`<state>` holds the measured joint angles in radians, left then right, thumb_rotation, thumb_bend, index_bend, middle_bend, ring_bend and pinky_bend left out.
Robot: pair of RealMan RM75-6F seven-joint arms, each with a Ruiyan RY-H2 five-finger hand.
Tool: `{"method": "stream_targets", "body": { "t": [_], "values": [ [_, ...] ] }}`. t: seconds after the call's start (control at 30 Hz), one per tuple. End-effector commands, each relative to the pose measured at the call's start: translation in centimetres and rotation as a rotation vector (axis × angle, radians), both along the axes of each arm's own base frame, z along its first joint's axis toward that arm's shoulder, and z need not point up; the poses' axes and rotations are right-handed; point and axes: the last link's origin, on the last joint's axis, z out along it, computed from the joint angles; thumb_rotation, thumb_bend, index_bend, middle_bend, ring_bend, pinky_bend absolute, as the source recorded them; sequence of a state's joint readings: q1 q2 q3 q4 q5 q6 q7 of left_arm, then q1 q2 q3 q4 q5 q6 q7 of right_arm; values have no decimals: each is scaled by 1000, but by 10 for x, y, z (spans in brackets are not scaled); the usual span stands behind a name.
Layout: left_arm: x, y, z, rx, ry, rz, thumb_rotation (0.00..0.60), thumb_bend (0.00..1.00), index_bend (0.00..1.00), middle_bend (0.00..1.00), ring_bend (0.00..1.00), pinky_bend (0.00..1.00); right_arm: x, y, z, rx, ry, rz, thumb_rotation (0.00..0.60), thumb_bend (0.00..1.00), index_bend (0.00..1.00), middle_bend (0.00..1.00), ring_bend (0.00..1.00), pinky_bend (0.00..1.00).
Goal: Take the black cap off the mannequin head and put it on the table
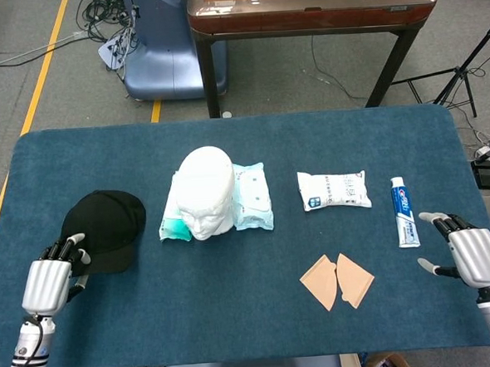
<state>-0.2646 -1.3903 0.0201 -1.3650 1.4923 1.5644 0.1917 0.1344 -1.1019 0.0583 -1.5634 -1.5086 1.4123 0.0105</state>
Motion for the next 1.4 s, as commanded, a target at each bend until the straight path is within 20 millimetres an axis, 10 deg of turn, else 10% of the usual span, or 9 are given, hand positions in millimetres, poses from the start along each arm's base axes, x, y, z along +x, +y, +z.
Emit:
{"method": "stream_targets", "body": {
  "t": [0.03, 0.33, 0.67, 1.03, 1.4],
  "values": [
    [-5, -21, 3, -70, 100, 60, 600, 350, 513, 219, 165, 287, 0, 0, 0, 0, 2, -1, 600, 138, 259, 315, 283, 524],
    [-1, -41, 6, -155, 209, 151, 600, 101, 48, 185, 137, 242, 0, 0, 0, -2, 1, -1, 600, 138, 259, 316, 283, 524],
    [6, -50, 8, -200, 221, 193, 600, 20, 0, 184, 137, 242, 1, 0, -1, 0, 4, -2, 600, 138, 259, 316, 283, 525],
    [14, -52, 18, -58, 104, 27, 600, 49, 432, 411, 325, 427, 1, 2, -3, 1, 14, 2, 600, 138, 258, 317, 283, 524],
    [-2, -52, 27, -48, 48, 32, 600, 97, 528, 512, 395, 480, 4, 1, -10, 9, 43, 6, 600, 138, 259, 318, 283, 524]
  ]
}}
